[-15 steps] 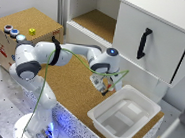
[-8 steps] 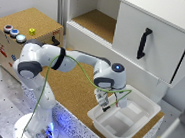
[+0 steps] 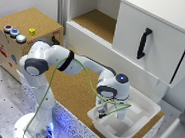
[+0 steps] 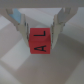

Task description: Place the grasped pink object inside the box

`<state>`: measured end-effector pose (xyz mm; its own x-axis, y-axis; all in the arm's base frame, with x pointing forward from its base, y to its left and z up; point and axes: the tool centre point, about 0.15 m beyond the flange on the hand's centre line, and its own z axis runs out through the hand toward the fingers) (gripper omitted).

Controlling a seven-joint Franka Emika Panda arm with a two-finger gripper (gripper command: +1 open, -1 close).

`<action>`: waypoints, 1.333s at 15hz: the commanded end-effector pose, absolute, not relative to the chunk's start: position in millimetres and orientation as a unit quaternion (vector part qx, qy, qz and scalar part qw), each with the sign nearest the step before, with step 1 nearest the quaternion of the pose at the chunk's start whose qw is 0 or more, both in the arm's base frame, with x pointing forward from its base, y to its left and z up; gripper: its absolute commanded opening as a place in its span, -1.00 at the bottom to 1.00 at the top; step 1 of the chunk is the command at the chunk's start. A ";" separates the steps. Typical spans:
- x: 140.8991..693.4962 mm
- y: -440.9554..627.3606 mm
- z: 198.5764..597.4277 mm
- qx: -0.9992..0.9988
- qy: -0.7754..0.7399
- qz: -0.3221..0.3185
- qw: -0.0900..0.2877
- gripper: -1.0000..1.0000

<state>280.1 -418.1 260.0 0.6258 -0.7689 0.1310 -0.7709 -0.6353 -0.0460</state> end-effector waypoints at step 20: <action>323.9 -398.4 307.2 0.896 -0.418 0.146 0.018 1.00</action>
